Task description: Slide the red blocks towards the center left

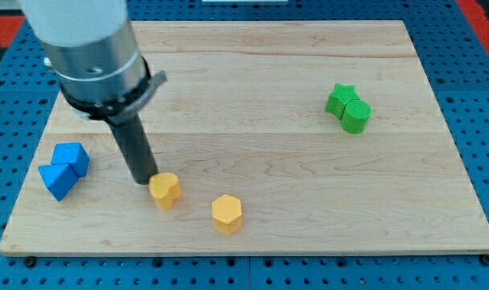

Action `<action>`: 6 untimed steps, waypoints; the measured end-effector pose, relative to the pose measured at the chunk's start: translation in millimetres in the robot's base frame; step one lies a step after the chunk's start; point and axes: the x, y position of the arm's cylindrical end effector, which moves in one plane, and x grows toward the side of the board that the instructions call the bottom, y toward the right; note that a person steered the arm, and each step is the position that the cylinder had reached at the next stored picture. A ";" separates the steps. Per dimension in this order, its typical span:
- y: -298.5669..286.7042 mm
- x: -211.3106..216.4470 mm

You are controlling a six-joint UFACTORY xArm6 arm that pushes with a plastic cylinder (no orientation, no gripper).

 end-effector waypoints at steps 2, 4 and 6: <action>26.4 39.6; 60.4 -72.5; 47.2 -217.1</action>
